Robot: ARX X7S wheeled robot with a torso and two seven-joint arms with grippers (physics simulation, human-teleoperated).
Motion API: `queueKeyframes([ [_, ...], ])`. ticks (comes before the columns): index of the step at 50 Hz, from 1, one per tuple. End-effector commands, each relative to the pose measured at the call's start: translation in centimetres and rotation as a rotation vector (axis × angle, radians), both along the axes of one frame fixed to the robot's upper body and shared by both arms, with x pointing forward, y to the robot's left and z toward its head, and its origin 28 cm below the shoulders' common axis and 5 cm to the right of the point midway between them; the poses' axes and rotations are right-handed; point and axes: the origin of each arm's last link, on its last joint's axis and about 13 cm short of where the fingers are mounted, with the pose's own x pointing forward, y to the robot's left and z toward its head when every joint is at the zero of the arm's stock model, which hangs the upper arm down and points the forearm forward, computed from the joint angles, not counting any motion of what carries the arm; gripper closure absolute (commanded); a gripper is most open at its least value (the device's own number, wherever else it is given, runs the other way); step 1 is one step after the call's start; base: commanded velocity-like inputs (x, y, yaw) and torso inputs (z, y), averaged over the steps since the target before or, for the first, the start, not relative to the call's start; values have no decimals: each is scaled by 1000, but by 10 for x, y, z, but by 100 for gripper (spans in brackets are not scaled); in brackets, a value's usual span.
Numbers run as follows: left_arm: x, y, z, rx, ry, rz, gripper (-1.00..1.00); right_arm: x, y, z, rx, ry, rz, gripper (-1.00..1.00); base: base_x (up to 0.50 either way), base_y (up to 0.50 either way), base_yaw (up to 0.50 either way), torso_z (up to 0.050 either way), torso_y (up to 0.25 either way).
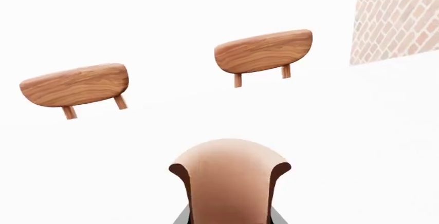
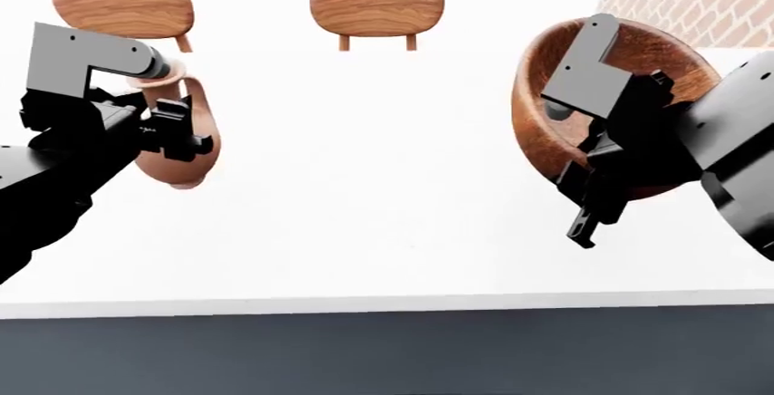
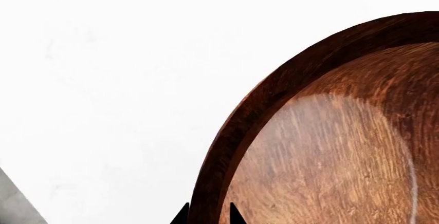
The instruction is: Pick the bowl and jug and place them in the sink. Then turn on the water.
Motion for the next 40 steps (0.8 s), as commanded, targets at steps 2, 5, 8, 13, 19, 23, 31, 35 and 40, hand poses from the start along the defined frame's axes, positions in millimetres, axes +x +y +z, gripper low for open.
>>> queueKeyframes([
  [2,-1,0,10,-6,-54,3,100,0,-2,5,7,-47,-39,100,-8,0,-500,0,0],
  [5,-1,0,10,-6,-55,3,100,0,-3,3,8,-44,-37,100,-8,0,-500,0,3],
  [8,-1,0,10,-5,-55,4,100,-1,-3,2,11,-40,-34,100,-8,1,-500,0,0],
  [13,-1,-2,11,-4,-55,1,100,-3,-4,0,13,-35,-33,100,-11,1,-500,0,2],
  [19,-2,-2,11,-4,-56,-2,100,-4,-5,-1,16,-32,-35,100,-8,1,-500,2,2],
  [23,-2,-2,11,-4,-56,-1,100,-5,-5,-1,18,-30,-35,100,-9,1,-500,0,3],
  [31,-1,-2,12,-12,-59,-5,100,-7,-7,-2,20,-25,-37,100,-7,1,-500,1,1],
  [35,-1,-3,12,-11,-59,-5,100,-8,-8,-5,24,-22,-39,100,-8,2,-500,0,2],
  [40,-1,-3,12,-10,-62,-4,100,-8,-9,-7,28,-21,-43,100,-8,2,-500,0,2],
])
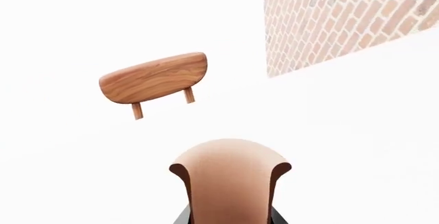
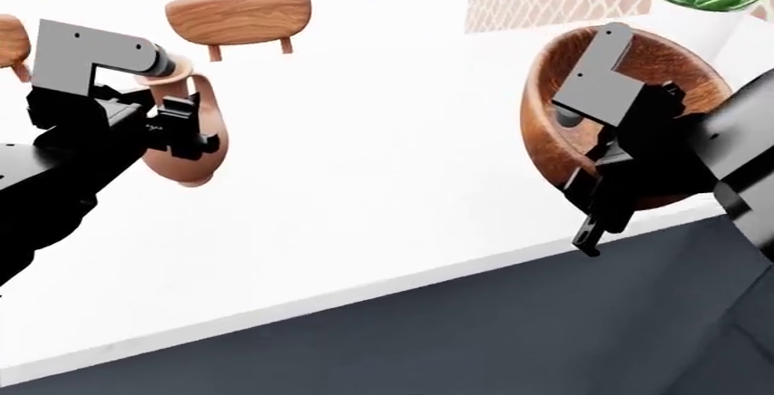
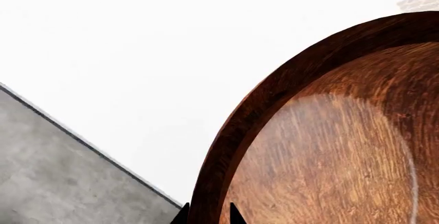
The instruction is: Pick the bowl and jug and place them in the sink. Then turn on the water.
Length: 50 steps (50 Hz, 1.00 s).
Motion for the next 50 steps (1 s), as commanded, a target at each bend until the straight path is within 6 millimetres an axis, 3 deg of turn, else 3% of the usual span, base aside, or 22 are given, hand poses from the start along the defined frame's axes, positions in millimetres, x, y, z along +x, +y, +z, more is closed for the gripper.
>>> queueKeyframes([
  [1,0,2,11,-1,-53,24,100,-2,-3,0,1,-26,-12,100,-11,3,-500,0,0],
  [50,1,1,12,-28,-80,23,100,-4,-4,-7,-2,-9,-14,100,-7,3,-500,1,2],
])
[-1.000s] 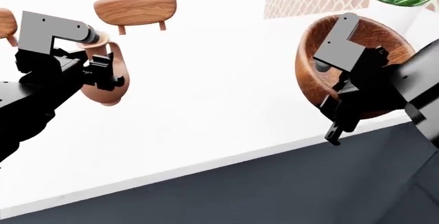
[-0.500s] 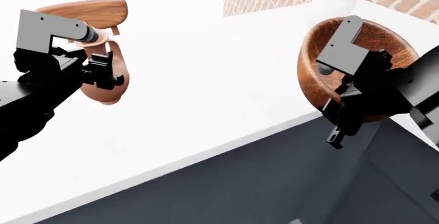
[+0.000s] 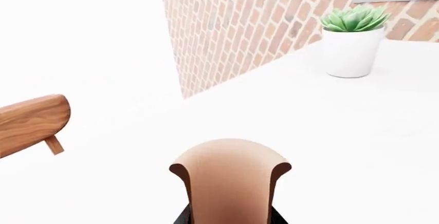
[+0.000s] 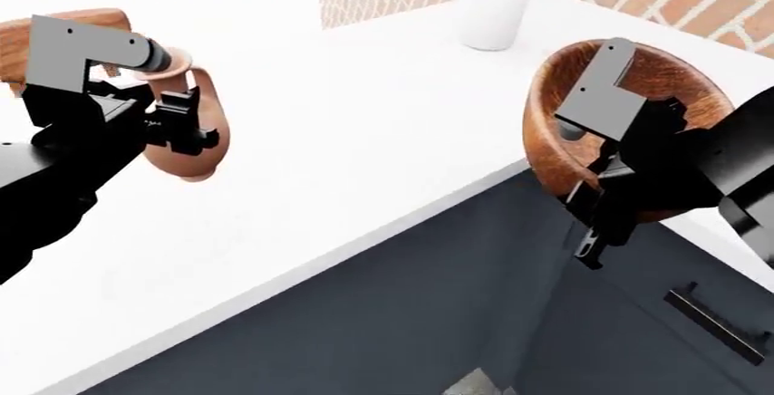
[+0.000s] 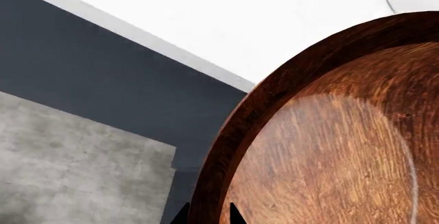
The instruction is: Pick the bowl and jug and place them in the sink. Then turn on the water.
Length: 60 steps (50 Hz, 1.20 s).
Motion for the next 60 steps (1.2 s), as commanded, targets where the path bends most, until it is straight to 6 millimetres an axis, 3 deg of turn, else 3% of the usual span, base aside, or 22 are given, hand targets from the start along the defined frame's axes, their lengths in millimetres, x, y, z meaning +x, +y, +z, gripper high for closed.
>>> queueKeyframes([
  [1,1,2,10,-5,-53,31,100,0,-2,2,-9,-25,-8,100,-10,7,-500,0,0],
  [60,1,1,4,20,-58,18,100,1,-4,-8,-7,-8,-12,100,-6,6,-500,1,2],
])
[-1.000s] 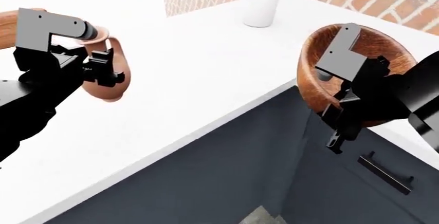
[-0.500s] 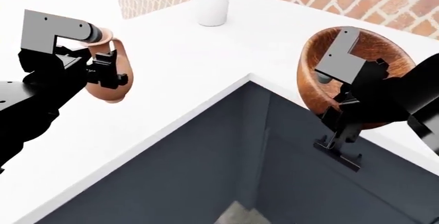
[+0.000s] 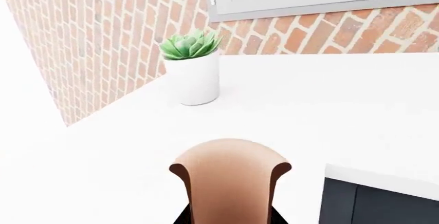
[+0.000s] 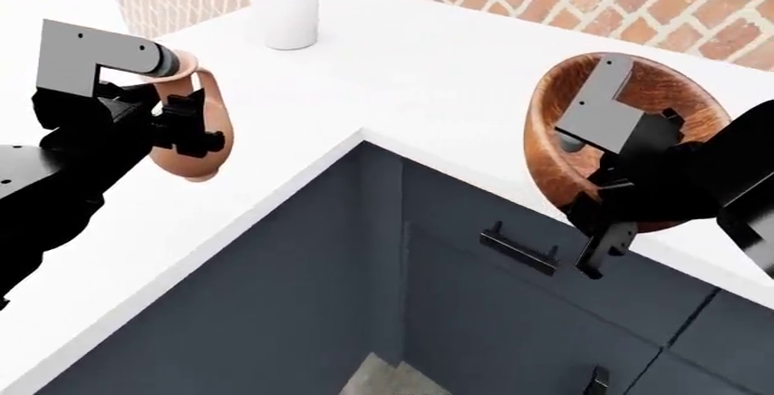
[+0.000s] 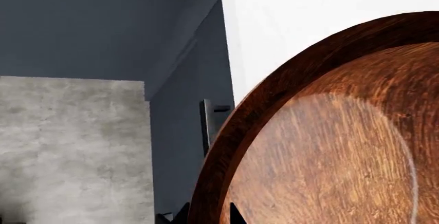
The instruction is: Pick the bowl and jug and place them in the sink. Then turn on the water.
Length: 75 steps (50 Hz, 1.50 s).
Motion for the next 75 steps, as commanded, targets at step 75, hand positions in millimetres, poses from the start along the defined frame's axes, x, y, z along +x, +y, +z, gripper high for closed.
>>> queueKeyframes([
  [75,-3,4,8,15,-55,18,100,-1,-2,-5,-3,-14,-1,100,-3,8,-500,1,2],
])
